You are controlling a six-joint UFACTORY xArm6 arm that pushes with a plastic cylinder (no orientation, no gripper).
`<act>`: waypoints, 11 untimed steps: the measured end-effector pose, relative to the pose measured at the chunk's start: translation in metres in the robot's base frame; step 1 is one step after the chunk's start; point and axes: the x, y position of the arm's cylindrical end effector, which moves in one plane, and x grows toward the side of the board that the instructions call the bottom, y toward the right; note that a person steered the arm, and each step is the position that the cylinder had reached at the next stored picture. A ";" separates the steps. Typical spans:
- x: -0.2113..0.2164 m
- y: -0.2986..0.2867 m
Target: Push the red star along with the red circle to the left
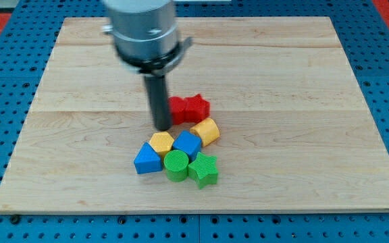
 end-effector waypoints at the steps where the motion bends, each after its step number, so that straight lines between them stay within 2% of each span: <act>1: -0.021 0.057; 4: -0.027 0.159; 5: -0.044 0.173; 6: -0.062 0.156; 7: -0.059 0.117; 9: -0.036 0.045; 10: -0.002 0.069; 11: 0.000 0.046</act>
